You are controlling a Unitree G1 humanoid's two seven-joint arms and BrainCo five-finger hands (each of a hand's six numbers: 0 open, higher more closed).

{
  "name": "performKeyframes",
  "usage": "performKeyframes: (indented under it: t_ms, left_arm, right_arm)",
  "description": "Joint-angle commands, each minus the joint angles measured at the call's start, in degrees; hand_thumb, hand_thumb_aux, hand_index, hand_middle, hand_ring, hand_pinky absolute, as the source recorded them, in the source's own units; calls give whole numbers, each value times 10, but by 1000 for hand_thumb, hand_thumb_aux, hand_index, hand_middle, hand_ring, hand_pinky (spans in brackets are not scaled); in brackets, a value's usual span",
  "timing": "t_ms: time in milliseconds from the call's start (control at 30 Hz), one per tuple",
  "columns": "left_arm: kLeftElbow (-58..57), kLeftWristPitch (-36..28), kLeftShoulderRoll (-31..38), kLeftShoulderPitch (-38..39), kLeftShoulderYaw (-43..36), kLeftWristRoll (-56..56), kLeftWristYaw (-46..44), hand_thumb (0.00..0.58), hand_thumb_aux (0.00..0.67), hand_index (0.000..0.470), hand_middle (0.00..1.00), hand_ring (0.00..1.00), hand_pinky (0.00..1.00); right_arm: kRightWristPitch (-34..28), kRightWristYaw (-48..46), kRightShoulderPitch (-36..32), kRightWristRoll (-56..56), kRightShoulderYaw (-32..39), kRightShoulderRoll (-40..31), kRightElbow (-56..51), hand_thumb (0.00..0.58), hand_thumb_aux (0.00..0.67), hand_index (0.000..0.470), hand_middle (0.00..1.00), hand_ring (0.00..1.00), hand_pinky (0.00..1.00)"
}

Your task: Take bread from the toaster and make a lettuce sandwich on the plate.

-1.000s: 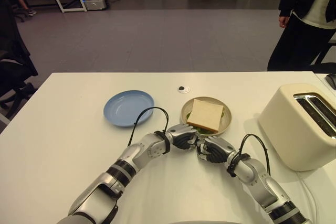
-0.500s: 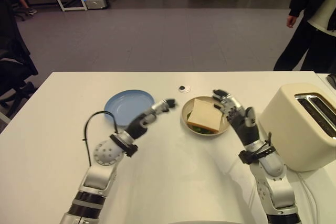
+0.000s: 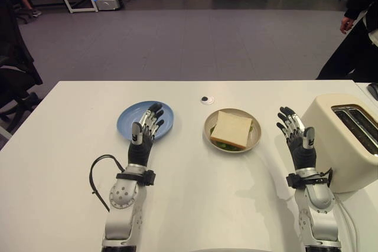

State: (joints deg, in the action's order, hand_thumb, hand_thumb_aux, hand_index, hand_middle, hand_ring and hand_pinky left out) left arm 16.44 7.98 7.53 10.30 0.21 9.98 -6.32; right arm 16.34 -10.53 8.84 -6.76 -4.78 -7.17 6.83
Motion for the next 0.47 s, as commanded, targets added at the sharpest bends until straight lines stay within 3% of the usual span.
performKeyframes:
  t_ms: [33,233,467]
  left_arm:
    - [-25,22,-12,21,-14,-36,7,0,0,0,0,0,0]
    - [-66,64,-12,43,-27,-104,19,0,0,0,0,0,0]
    - [-92,90,-18,54,-20,-114,21,0,0,0,0,0,0]
  right_arm:
    - [69,-2,3,19,6,7,-75,0,0,0,0,0,0]
    - [127,12,-1,32,6,18,-146,0,0,0,0,0,0]
    - [123,6,7,24,18,25,-111,0,0,0,0,0,0]
